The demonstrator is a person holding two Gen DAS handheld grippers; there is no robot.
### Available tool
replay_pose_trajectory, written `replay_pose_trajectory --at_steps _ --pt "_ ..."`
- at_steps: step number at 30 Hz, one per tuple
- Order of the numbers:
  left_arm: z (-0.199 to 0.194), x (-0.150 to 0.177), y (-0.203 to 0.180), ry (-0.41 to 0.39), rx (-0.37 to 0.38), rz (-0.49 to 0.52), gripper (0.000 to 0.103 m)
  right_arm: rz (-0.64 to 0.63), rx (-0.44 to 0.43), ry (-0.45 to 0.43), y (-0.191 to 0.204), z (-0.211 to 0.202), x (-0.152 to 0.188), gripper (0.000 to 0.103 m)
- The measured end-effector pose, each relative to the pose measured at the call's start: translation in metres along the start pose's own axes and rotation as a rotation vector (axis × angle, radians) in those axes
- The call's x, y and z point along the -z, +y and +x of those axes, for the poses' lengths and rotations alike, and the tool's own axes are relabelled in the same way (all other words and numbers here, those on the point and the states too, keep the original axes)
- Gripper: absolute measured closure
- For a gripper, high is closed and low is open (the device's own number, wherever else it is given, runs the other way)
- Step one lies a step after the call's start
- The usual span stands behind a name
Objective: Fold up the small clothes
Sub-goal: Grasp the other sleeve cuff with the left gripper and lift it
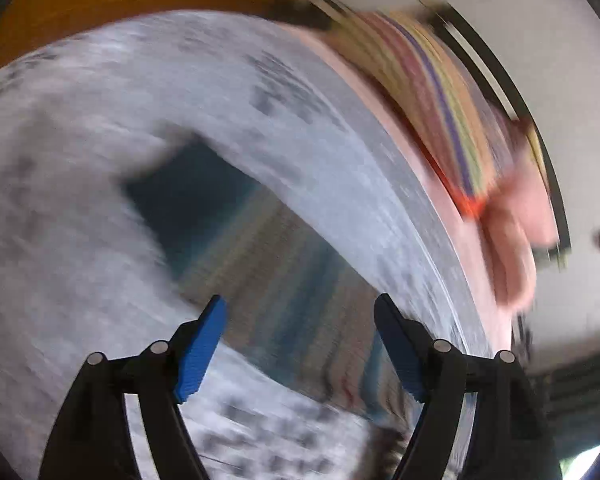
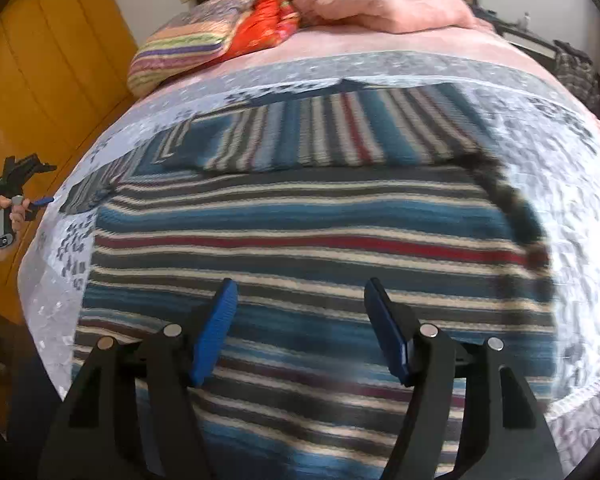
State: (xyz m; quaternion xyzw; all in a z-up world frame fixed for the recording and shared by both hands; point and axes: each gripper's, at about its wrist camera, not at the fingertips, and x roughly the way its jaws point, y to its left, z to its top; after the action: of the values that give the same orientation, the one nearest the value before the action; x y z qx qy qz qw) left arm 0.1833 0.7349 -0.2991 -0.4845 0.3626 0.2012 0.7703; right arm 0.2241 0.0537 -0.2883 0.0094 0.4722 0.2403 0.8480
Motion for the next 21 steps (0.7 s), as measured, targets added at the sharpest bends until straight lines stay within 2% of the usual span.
replay_pose_trajectory --at_steps 3,7,14,15,17,18,21 --pt "0.007 -0.021 0.039 -0.010 -0.005 -0.079 0.026 -0.034 -0.024 0.010 0.023 0.006 -0.005 0.037" --pt "0.041 -0.027 0.072 0.010 -0.021 -0.150 0.026 -0.078 -0.040 0.013 0.049 0.011 -0.015 0.037" --pt "0.059 -0.038 0.084 -0.022 -0.004 -0.178 0.028 -0.080 -0.019 0.023 0.049 0.012 -0.020 0.036" --pt "0.060 -0.040 0.083 -0.027 -0.014 -0.173 0.034 -0.078 -0.016 0.026 0.048 0.013 -0.019 0.036" --pt "0.063 -0.042 0.082 -0.014 -0.042 -0.158 0.086 -0.075 -0.011 0.032 0.047 0.014 -0.018 0.036" --pt "0.064 -0.042 0.083 -0.004 -0.038 -0.168 0.093 -0.074 -0.010 0.034 0.046 0.015 -0.017 0.036" --pt "0.053 -0.043 0.078 -0.037 -0.021 -0.166 0.093 -0.073 -0.012 0.028 0.047 0.011 -0.017 0.036"
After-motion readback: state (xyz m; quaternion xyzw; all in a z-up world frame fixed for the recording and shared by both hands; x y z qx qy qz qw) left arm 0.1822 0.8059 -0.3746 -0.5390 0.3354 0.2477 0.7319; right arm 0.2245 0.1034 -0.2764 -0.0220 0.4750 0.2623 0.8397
